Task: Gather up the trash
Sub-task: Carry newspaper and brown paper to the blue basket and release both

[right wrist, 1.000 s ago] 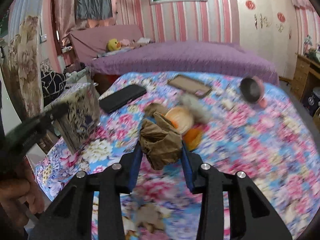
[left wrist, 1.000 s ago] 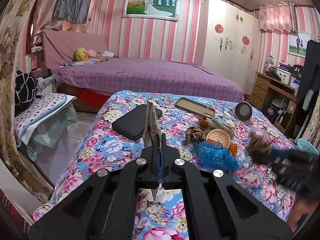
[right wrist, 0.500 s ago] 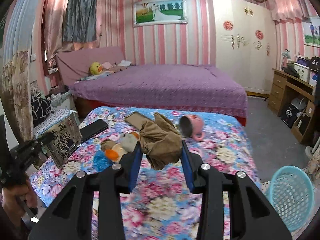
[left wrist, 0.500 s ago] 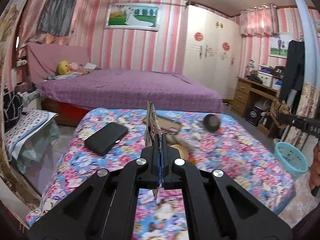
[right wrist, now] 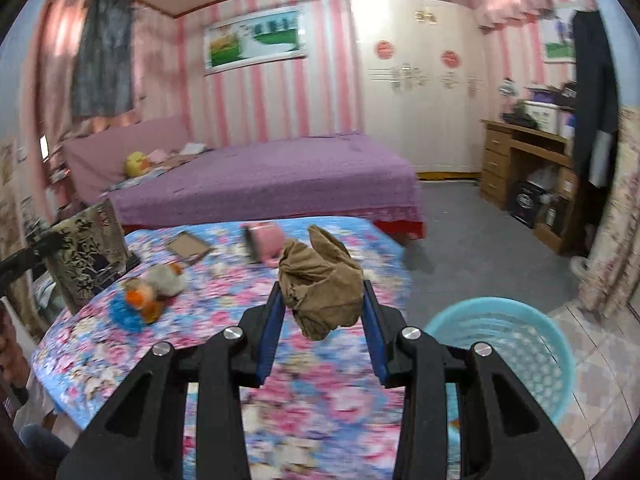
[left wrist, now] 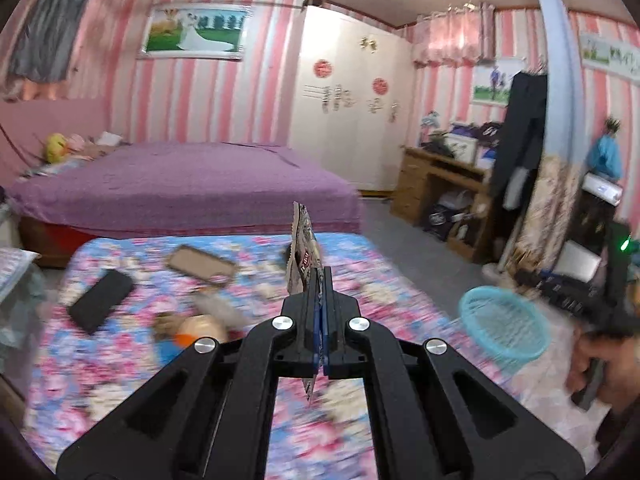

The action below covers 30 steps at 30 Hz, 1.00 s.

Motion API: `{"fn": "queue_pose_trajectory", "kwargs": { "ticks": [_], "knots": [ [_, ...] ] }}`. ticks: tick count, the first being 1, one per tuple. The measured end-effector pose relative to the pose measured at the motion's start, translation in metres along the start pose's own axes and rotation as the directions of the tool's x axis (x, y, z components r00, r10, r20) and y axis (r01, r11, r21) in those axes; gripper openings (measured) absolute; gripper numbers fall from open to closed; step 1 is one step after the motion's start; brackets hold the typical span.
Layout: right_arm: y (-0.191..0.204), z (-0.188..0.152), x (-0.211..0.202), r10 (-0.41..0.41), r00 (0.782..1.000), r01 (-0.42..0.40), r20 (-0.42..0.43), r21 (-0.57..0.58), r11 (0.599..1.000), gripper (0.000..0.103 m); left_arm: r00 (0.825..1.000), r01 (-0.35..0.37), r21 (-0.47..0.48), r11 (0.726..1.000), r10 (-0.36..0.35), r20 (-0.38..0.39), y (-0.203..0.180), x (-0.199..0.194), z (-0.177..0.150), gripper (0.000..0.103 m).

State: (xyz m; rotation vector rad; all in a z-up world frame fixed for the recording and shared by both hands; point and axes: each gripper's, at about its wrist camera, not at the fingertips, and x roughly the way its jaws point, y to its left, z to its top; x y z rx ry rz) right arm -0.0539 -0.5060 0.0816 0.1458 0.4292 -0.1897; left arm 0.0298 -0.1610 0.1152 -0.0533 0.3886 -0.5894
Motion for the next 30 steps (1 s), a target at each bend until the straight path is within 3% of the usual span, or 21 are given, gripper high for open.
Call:
{"fn": "queue_pose_trajectory", "kwargs": {
  "ticks": [7,9,13,18,21,25,30],
  "knots": [
    [-0.047,0.0,0.0,-0.134,0.991,0.133,0.027,0.046,0.99,0.038,0.993,0.119,0.046,0.992,-0.119,-0.007,-0.081,0.047,0.016,0.0],
    [-0.061,0.0,-0.002,-0.166,0.986,0.162,0.032,0.104,0.981,0.038,0.987,0.158,0.047,0.986,-0.157,-0.024,-0.106,0.067,0.015,0.0],
    [-0.09,0.002,0.001,-0.21,0.977,0.197,0.039,0.212,0.957,0.038,0.98,0.19,0.071,0.979,-0.185,-0.07,-0.149,0.103,0.005,0.0],
    [-0.106,0.017,0.006,-0.252,0.967,0.241,0.042,0.183,0.953,0.038,0.969,0.227,0.1,0.969,-0.215,-0.119,-0.194,0.149,-0.001,0.0],
    [-0.115,0.001,-0.001,-0.266,0.961,0.25,0.071,0.176,0.952,0.038,0.956,0.275,0.122,0.954,-0.257,-0.145,-0.225,0.177,-0.007,0.0],
    [-0.141,-0.021,0.006,-0.31,0.951,0.303,0.004,0.208,0.93,0.038,0.928,0.345,0.124,0.93,-0.318,-0.194,-0.254,0.205,-0.022,0.0],
    [-0.164,-0.026,-0.002,-0.35,0.937,0.338,0.002,0.255,0.906,0.038,0.906,0.389,0.122,0.913,-0.355,-0.23,-0.277,0.227,-0.038,0.0]
  ]
}}
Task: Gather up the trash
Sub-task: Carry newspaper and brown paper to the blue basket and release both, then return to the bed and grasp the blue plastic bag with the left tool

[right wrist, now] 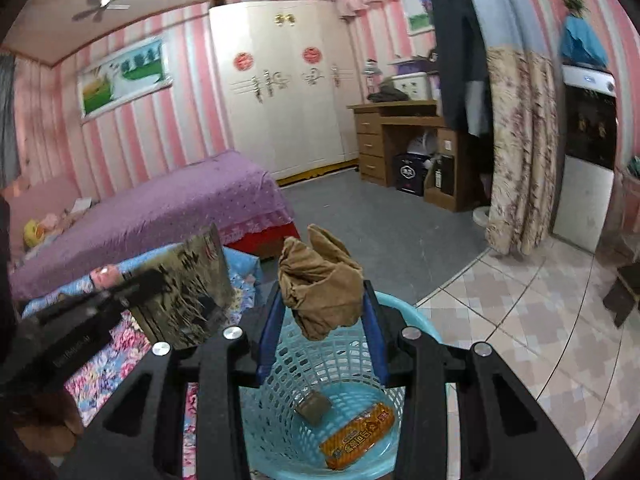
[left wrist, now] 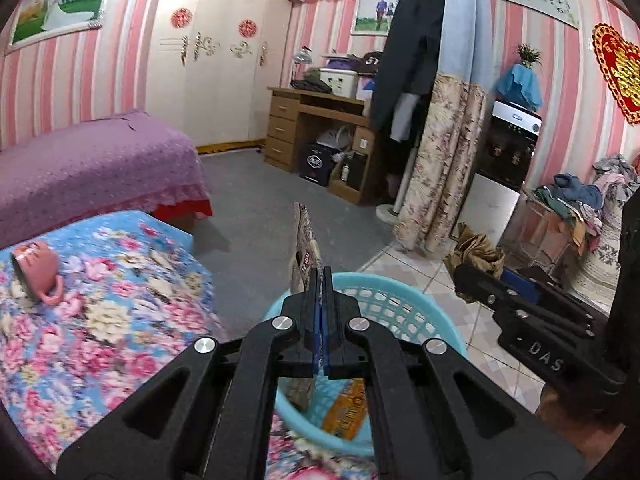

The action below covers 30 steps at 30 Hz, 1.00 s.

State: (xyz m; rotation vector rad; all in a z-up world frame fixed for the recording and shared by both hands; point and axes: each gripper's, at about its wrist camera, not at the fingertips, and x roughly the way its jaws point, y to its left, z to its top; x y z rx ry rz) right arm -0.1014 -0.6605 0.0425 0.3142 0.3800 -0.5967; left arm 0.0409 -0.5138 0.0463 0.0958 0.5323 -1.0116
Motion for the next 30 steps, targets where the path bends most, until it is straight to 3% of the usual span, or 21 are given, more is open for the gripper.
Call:
{"fn": "queue_pose_trajectory", "kwargs": {
  "ticks": [9,18,19,21,23,25,30],
  "knots": [
    [-0.008,0.0,0.009,-0.031,0.999,0.031,-0.009,0.009,0.999,0.038,0.997,0.069,0.007,0.998,-0.069,-0.037,-0.009,0.022,-0.007,0.0],
    [0.003,0.0,0.006,-0.064,0.998,0.064,-0.008,0.004,0.998,0.04,0.997,0.05,0.031,0.998,-0.048,-0.065,-0.01,0.039,-0.01,0.0],
    [0.004,0.0,0.006,-0.057,0.998,0.057,-0.007,0.007,0.998,0.04,0.996,0.054,0.018,0.998,-0.052,-0.067,-0.008,0.039,-0.01,0.006],
    [0.003,0.0,0.006,-0.06,0.998,0.06,-0.001,0.014,0.998,0.042,0.996,0.06,-0.012,0.998,-0.061,-0.064,-0.001,0.037,-0.01,0.031],
    [0.004,-0.001,0.006,-0.06,0.998,0.06,0.001,0.011,0.998,0.046,0.998,0.049,-0.034,0.998,-0.051,-0.046,0.004,0.032,-0.009,0.07],
    [0.008,-0.001,0.005,-0.063,0.998,0.063,0.007,0.005,0.998,0.051,0.999,0.04,-0.062,0.997,-0.042,-0.029,0.013,0.024,-0.009,0.077],
    [0.017,0.002,0.002,-0.035,0.999,0.035,0.025,0.02,0.999,0.057,0.998,-0.052,-0.103,0.993,0.05,-0.023,0.045,-0.011,-0.01,0.077]
  ]
}}
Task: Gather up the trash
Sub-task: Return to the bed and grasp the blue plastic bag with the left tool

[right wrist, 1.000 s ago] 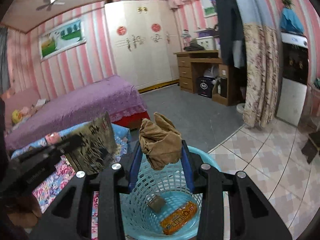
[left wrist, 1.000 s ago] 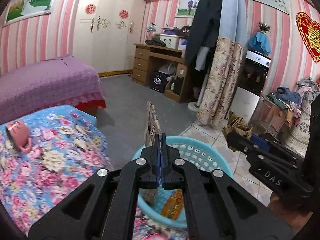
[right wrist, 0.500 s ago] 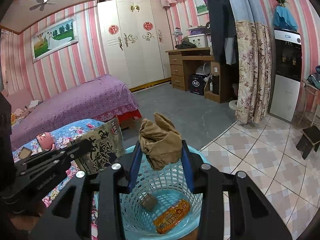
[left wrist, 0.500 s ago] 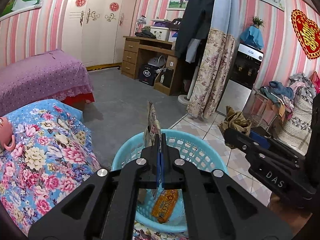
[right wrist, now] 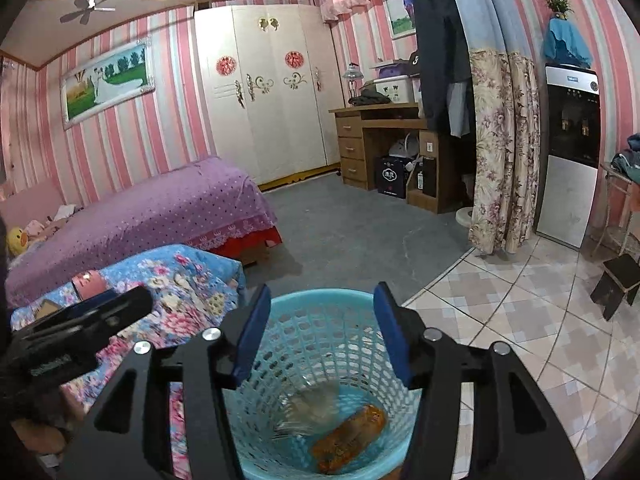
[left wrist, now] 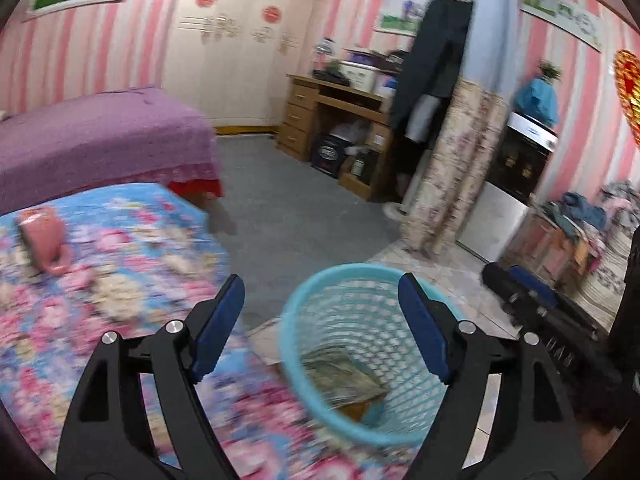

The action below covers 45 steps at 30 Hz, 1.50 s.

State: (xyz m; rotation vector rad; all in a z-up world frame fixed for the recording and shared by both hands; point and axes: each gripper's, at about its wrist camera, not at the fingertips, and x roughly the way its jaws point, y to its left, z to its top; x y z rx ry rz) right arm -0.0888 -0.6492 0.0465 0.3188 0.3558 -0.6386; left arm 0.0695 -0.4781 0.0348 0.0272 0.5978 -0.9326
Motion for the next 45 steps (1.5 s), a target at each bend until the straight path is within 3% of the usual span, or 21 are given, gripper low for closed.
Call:
{"fn": "queue_pose_trajectory", "kwargs": {
  "ticks": [2,3,7,9,11,13,14,16,18,19,22,23,24,27,31,34,37,39,41,43,45],
  "knots": [
    [0.019,0.002,-0.003,0.047,0.999,-0.046,0.022,-0.012,0.999,0.076,0.996,-0.079,-0.015,0.997,0.08,0.045,0.027,-0.037,-0.003,0.077],
    [0.032,0.003,-0.003,0.081,0.996,-0.08,0.026,-0.033,0.996,0.078,0.989,-0.127,-0.018,0.992,0.128,0.073,0.04,-0.056,-0.005,0.077],
    [0.097,0.001,-0.006,0.216,0.976,-0.212,0.015,-0.141,0.967,0.086,0.918,-0.358,-0.074,0.931,0.366,0.155,0.121,-0.156,-0.018,0.08],
    [0.126,-0.001,-0.007,0.286,0.958,-0.283,-0.008,-0.158,0.946,0.088,0.867,-0.464,-0.103,0.88,0.475,0.153,0.163,-0.197,-0.027,0.083],
    [0.169,0.001,-0.012,0.351,0.936,-0.352,-0.034,-0.176,0.919,0.089,0.786,-0.588,-0.131,0.798,0.602,0.143,0.209,-0.237,-0.043,0.083],
    [0.207,0.004,-0.019,0.409,0.911,-0.411,-0.049,-0.172,0.895,0.092,0.692,-0.699,-0.147,0.7,0.713,0.111,0.246,-0.261,-0.065,0.083],
    [0.229,0.005,-0.023,0.452,0.89,-0.455,-0.057,-0.178,0.873,0.094,0.698,-0.694,-0.179,0.698,0.713,0.074,0.264,-0.269,-0.078,0.083],
    [0.277,0.006,-0.03,0.494,0.865,-0.498,-0.082,-0.25,0.83,0.094,0.736,-0.652,-0.25,0.715,0.677,0.017,0.291,-0.275,-0.1,0.083],
    [0.319,-0.001,-0.037,0.512,0.855,-0.505,-0.08,-0.347,0.79,0.094,0.768,-0.621,-0.265,0.738,0.641,-0.015,0.307,-0.272,-0.115,0.083],
    [0.339,-0.013,-0.038,0.521,0.849,-0.511,-0.084,-0.379,0.772,0.094,0.793,-0.597,-0.263,0.758,0.607,-0.049,0.314,-0.266,-0.12,0.083],
    [0.35,-0.059,-0.035,0.561,0.824,-0.555,-0.083,-0.314,0.77,0.094,0.818,-0.56,-0.292,0.775,0.574,-0.044,0.323,-0.261,-0.124,0.087],
    [0.353,-0.075,-0.03,0.542,0.833,-0.55,-0.117,-0.287,0.784,0.094,0.83,-0.546,-0.297,0.784,0.555,-0.059,0.326,-0.256,-0.125,0.087],
    [0.359,-0.089,-0.021,0.501,0.846,-0.533,-0.183,-0.262,0.805,0.094,0.831,-0.546,-0.294,0.784,0.552,-0.07,0.327,-0.252,-0.126,0.087],
    [0.377,-0.1,-0.012,0.555,0.796,-0.603,-0.242,-0.235,0.762,0.094,0.826,-0.56,-0.257,0.788,0.555,-0.098,0.326,-0.234,-0.129,0.088],
    [0.38,-0.108,-0.002,0.505,0.83,-0.555,-0.237,-0.266,0.788,0.094,0.834,-0.552,-0.241,0.799,0.537,-0.129,0.328,-0.221,-0.132,0.087],
    [0.38,-0.111,0.012,0.523,0.803,-0.583,-0.286,-0.192,0.789,0.094,0.838,-0.546,-0.23,0.806,0.524,-0.155,0.328,-0.212,-0.132,0.085],
    [0.378,-0.11,0.017,0.536,0.789,-0.596,-0.299,-0.166,0.786,0.094,0.839,-0.542,-0.2,0.816,0.512,-0.183,0.326,-0.201,-0.134,0.073],
    [0.38,-0.11,0.017,0.537,0.787,-0.6,-0.304,-0.171,0.782,0.094,0.842,-0.537,-0.194,0.821,0.504,-0.195,0.326,-0.199,-0.136,0.055],
    [0.384,-0.113,0.017,0.546,0.774,-0.615,-0.32,-0.172,0.77,0.094,0.86,-0.507,-0.22,0.833,0.47,-0.201,0.325,-0.201,-0.137,0.038],
    [0.384,-0.118,0.015,0.569,0.75,-0.641,-0.337,-0.161,0.75,0.094,0.87,-0.491,-0.235,0.838,0.465,-0.163,0.317,-0.214,-0.135,0.034],
    [0.385,-0.122,0.012,0.577,0.737,-0.655,-0.352,-0.164,0.737,0.094,0.865,-0.502,-0.233,0.833,0.485,-0.128,0.31,-0.228,-0.134,0.034]
  ]
}}
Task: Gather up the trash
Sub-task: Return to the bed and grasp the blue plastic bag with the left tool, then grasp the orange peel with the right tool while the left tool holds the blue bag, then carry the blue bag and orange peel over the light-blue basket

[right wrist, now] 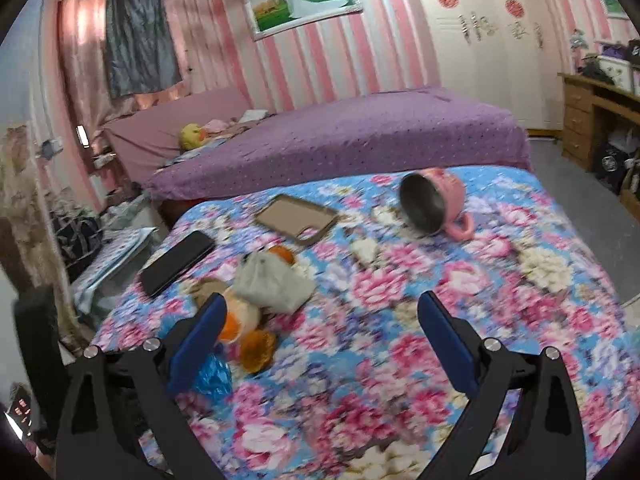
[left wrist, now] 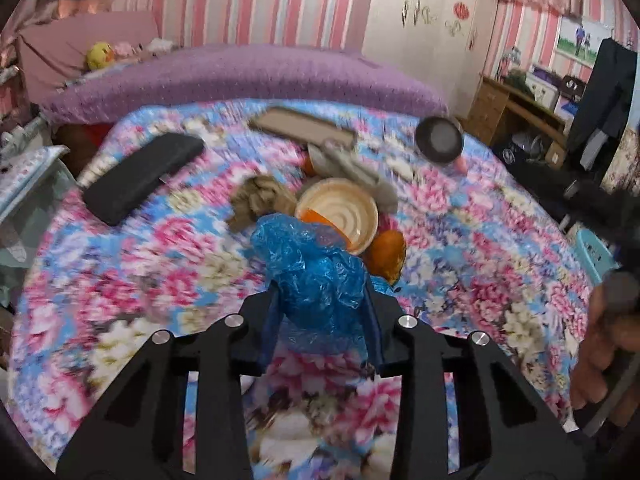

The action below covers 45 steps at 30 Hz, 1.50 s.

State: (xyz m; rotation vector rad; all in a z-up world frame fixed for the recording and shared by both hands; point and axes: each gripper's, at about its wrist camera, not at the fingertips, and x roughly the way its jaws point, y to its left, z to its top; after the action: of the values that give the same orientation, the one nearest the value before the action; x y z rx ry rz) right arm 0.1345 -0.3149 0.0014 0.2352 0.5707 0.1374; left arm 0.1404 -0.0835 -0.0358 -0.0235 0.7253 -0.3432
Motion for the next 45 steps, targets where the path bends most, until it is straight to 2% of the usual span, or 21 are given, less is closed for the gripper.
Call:
{"fn": "queue_pose_trajectory", "kwargs": {
  "ticks": [3,4,6,9,12,15,17,19,22,25,29,35,45],
  "knots": [
    [0.012,-0.009,0.006,-0.018,0.999,0.017,-0.03,-0.045,0.999,0.094,0.996,-0.039,-0.011,0.999,0.04,0.078,0.009,-0.024,0.001,0.034],
    [0.015,-0.011,0.009,-0.021,0.999,0.018,-0.042,-0.057,0.998,0.094,0.992,-0.076,-0.015,0.997,0.077,0.097,0.013,-0.027,0.003,0.034],
    [0.021,-0.017,0.018,-0.034,0.996,0.028,-0.08,-0.076,0.997,0.094,0.986,-0.126,-0.045,0.991,0.13,0.1,0.026,-0.026,0.006,0.034],
    [0.029,-0.023,0.035,-0.013,0.992,0.003,-0.129,-0.082,0.997,0.094,0.982,-0.152,-0.096,0.984,0.162,0.098,0.039,-0.024,0.009,0.034],
    [0.041,-0.027,0.055,-0.02,0.985,-0.006,-0.172,-0.147,0.989,0.089,0.982,-0.149,-0.119,0.982,0.161,0.1,0.044,-0.023,0.011,0.034],
    [0.049,-0.029,0.07,0.0,0.977,-0.039,-0.213,-0.175,0.984,0.077,0.983,-0.147,-0.101,0.984,0.156,0.097,0.041,-0.017,0.015,0.034],
    [0.053,-0.032,0.079,0.018,0.969,-0.063,-0.247,-0.175,0.983,0.064,0.983,-0.148,-0.089,0.985,0.156,0.098,0.039,-0.014,0.016,0.034],
    [0.057,-0.035,0.086,0.011,0.964,-0.062,-0.266,-0.182,0.981,0.058,0.985,-0.136,-0.093,0.986,0.145,0.095,0.038,-0.011,0.017,0.034],
    [0.06,-0.038,0.095,0.007,0.955,-0.066,-0.295,-0.191,0.979,0.033,0.986,-0.127,-0.086,0.988,0.135,0.095,0.035,-0.01,0.016,0.034],
    [0.06,-0.035,0.088,0.03,0.96,-0.085,-0.277,-0.189,0.978,0.026,0.987,-0.122,-0.069,0.99,0.128,0.098,0.03,-0.01,0.015,0.034],
    [0.054,-0.028,0.065,0.034,0.973,-0.074,-0.228,-0.167,0.983,0.026,0.986,-0.112,-0.07,0.991,0.119,0.118,0.026,-0.017,0.016,0.034],
    [0.033,-0.011,0.012,0.02,0.995,-0.032,-0.094,-0.122,0.992,0.026,0.982,-0.11,-0.066,0.992,0.118,0.147,0.017,-0.027,0.016,0.034],
    [0.017,-0.007,-0.03,-0.021,1.0,0.021,0.004,-0.157,0.987,0.026,0.98,-0.079,-0.052,0.996,0.087,0.18,-0.007,-0.034,0.018,0.034]
  ]
}}
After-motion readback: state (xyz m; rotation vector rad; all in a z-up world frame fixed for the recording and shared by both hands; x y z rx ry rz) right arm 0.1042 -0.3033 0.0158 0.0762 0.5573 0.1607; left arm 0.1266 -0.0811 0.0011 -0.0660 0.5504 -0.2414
